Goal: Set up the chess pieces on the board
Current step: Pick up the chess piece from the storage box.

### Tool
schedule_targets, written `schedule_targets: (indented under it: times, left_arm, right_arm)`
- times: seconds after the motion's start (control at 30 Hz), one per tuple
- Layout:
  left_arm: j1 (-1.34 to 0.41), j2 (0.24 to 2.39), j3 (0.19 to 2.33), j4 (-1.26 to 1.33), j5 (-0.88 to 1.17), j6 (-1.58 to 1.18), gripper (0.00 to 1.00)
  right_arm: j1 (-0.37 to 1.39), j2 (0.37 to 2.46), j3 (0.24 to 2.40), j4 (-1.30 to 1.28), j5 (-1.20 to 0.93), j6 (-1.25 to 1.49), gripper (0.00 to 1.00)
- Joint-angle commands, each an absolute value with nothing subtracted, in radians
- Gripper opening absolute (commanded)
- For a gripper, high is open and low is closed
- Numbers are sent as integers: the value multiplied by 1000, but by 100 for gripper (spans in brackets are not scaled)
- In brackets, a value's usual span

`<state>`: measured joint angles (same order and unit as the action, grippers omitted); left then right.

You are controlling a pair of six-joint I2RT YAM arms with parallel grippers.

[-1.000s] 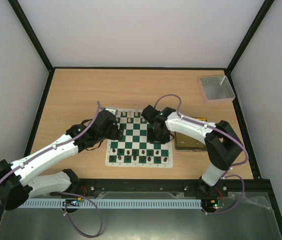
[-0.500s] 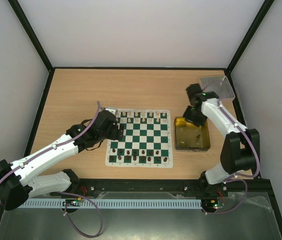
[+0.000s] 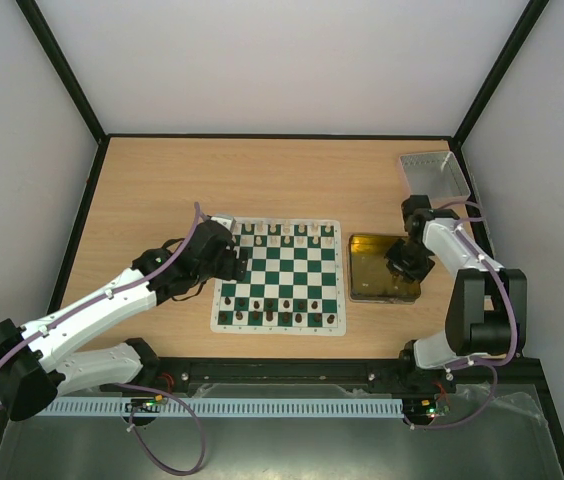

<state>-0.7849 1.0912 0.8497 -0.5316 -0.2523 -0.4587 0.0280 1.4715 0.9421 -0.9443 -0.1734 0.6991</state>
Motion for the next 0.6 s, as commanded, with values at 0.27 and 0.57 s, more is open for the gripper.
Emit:
schedule_targets:
  times: [0.27, 0.57]
  left_arm:
    - [-779, 1086, 840, -526, -255, -454, 99]
    - [-779, 1087, 840, -528, -254, -454, 99]
  right_arm:
    - [-51, 1498, 920, -848, -230, 707, 28]
    - [-66, 1561, 923, -805, -232, 711, 27]
